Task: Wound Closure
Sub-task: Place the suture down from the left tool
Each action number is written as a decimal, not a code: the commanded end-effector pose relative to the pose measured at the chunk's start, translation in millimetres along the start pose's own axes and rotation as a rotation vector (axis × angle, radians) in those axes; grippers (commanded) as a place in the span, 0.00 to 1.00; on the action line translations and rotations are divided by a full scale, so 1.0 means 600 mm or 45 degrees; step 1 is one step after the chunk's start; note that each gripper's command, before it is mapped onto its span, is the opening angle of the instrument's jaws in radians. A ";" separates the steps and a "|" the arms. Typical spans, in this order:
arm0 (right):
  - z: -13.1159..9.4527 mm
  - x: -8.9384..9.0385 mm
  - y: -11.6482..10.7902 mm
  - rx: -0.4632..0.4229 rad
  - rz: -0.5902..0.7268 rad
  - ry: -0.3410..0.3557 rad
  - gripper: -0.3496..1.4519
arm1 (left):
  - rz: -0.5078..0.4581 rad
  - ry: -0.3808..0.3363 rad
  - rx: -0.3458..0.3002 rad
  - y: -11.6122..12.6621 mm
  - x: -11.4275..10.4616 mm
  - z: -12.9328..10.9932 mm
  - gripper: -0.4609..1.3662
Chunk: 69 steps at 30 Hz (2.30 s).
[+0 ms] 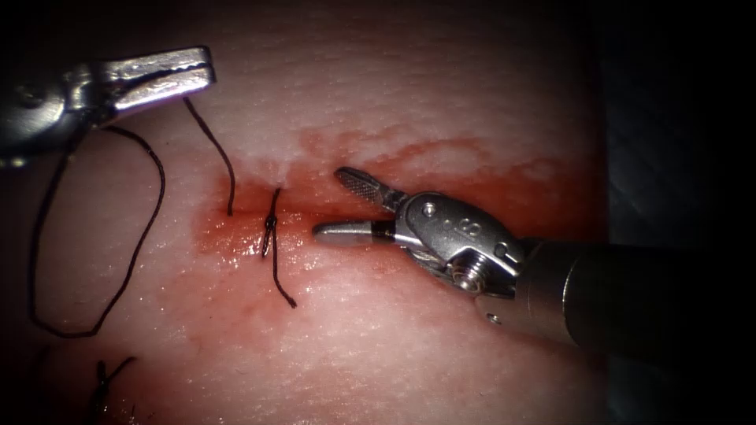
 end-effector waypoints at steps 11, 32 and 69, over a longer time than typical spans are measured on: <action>-0.0031 0.0016 0.0021 -0.009 -0.028 -0.014 0.90 | 0.002 0.194 -0.021 0.0098 0.0033 0.0015 0.06; -0.0144 0.0049 0.0082 -0.076 -0.068 0.000 0.88 | 0.155 0.391 -0.245 0.0269 0.0017 0.0109 0.06; -0.0165 0.0037 0.0083 -0.052 -0.141 -0.059 0.87 | -0.443 0.014 -0.608 0.0441 -0.0229 0.0139 0.75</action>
